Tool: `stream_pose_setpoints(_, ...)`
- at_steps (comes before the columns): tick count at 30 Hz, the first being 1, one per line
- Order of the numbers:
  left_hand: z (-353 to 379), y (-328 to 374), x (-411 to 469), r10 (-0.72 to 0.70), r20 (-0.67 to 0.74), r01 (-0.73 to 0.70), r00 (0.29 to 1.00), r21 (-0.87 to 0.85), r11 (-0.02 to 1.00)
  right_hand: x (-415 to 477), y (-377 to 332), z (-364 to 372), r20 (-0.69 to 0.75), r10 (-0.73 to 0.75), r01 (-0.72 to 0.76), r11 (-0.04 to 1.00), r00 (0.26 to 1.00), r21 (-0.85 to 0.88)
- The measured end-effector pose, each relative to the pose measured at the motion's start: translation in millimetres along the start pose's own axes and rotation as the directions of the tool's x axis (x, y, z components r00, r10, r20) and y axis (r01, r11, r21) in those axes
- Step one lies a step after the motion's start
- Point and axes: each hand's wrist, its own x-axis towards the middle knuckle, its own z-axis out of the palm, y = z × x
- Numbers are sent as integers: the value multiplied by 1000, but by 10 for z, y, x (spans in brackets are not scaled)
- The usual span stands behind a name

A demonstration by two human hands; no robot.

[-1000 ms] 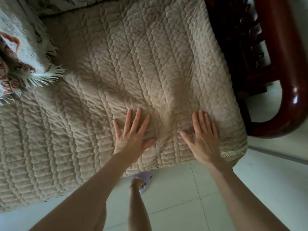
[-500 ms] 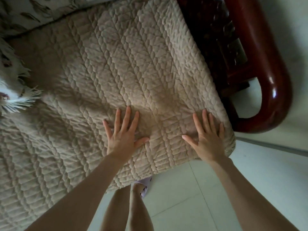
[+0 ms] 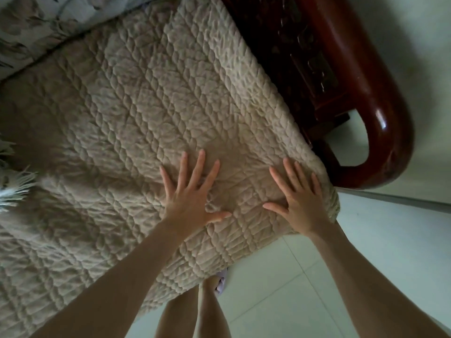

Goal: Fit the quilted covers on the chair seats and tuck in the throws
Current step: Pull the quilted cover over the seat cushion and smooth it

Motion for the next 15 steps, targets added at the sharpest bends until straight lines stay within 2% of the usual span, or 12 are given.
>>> stream_pose_setpoints(5,-8,61,81,-53,128,47,990,44,998,-57,-191,-90,17,51,-52,995,999,88)
stream_pose_setpoints(8,-43,57,38,-18,116,19,993,-7,1000,-73,-352,-188,-96,97,-82,984,991,157)
stream_pose_setpoints(11,-173,108,150,24,58,-20,998,-68,997,-8,-490,-304,-298,271,-201,948,915,246)
stream_pose_setpoints(13,-265,188,318,70,8,-69,998,-92,993,31,-516,-323,-338,397,-290,900,853,325)
stream_pose_setpoints(15,-351,267,511,114,-52,-120,992,-144,982,59,-496,-322,-315,473,-348,858,823,379)
